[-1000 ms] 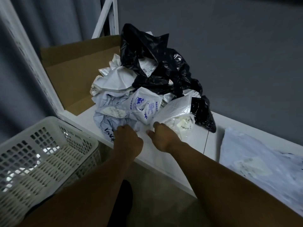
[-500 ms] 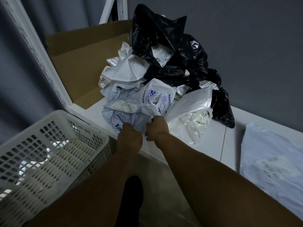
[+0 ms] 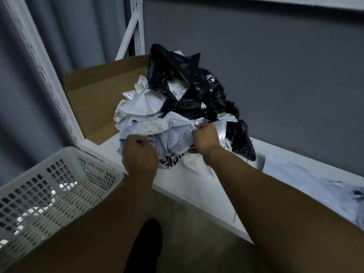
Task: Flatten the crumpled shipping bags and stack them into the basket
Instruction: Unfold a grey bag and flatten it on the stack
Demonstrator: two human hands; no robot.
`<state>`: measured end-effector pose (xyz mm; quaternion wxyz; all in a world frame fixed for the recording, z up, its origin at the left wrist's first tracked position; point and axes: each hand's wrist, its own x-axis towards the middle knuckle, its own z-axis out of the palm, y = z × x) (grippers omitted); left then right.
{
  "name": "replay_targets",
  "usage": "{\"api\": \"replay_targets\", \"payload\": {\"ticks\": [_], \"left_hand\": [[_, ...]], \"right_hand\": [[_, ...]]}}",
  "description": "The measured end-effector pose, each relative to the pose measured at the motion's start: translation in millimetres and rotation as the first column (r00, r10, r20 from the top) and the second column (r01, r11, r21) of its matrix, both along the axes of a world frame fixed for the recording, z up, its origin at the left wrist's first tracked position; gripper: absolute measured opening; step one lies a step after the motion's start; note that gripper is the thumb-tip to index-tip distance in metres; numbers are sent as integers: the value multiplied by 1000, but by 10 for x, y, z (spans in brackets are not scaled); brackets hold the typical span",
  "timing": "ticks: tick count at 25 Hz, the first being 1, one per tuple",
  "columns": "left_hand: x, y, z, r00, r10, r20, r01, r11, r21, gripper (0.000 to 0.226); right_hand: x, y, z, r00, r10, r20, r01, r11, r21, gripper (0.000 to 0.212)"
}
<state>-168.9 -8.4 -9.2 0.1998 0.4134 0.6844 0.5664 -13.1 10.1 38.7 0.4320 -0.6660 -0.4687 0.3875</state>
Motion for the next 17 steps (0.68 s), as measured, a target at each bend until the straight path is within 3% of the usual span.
{"api": "replay_targets", "payload": {"ticks": [5, 7, 9, 11, 13, 14, 17], "left_hand": [[302, -174, 491, 975, 82, 207, -110, 986, 126, 9], [428, -210, 619, 957, 165, 240, -186, 980, 65, 28], [557, -182, 647, 963, 164, 214, -153, 986, -69, 35], [714, -105, 571, 926, -19, 378, 65, 992, -109, 26], [939, -119, 531, 794, -148, 590, 303, 937, -172, 14], [1056, -163, 509, 730, -203, 653, 441, 870, -222, 13], [1528, -284, 383, 562, -407, 720, 783, 542, -305, 39]], "right_hand": [[599, -347, 491, 991, -135, -20, 136, 987, 84, 26], [930, -444, 574, 981, -195, 13, 193, 974, 119, 26], [1269, -567, 639, 979, -193, 58, 183, 972, 145, 23], [1612, -709, 661, 975, -202, 90, 185, 969, 165, 20], [1926, -858, 644, 965, -244, 97, 226, 961, 162, 26], [2044, -911, 611, 960, -261, 105, 244, 958, 152, 30], [2334, -1025, 451, 955, -290, 65, 282, 954, 103, 30]]}}
